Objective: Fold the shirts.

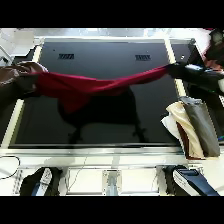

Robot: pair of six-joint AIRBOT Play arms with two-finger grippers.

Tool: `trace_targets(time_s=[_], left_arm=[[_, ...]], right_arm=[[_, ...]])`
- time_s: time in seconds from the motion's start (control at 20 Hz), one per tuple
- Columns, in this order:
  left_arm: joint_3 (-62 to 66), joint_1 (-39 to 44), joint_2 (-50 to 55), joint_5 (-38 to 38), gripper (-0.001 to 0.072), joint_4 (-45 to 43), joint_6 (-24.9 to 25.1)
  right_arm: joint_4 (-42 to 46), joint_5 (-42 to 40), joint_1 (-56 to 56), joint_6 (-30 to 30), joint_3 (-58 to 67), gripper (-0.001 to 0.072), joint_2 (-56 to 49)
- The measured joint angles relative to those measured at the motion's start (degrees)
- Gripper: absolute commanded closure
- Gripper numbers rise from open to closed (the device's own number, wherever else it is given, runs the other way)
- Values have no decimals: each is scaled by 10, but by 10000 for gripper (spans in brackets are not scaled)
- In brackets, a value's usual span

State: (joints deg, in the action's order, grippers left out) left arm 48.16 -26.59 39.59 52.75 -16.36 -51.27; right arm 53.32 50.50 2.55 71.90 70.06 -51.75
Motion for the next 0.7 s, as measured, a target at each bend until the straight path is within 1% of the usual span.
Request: trace_targets(time_s=[0.1, 0.2, 0.35, 0.45, 0.5, 0.55, 0.7], left_arm=[[59, -13, -56, 9, 689, 0, -21], [132, -20, -87, 13, 690, -11, -44], [233, -25, -93, 18, 690, -56, -76], [270, -26, -76, 39, 690, -114, -119], [280, -27, -61, 61, 690, -149, -143], [286, -27, -39, 89, 690, -182, -166], [288, -15, 45, 159, 689, -241, -206]], right_arm=[[21, 50, -14, -2, 58, 702, 75], [33, 77, -23, -2, 122, 702, 130], [60, 101, -29, 3, 208, 703, 164], [102, 122, -31, 16, 238, 702, 158], [127, 142, -31, 28, 247, 702, 145], [154, 168, -31, 39, 254, 702, 124], [197, 221, -32, 57, 262, 701, 30]])
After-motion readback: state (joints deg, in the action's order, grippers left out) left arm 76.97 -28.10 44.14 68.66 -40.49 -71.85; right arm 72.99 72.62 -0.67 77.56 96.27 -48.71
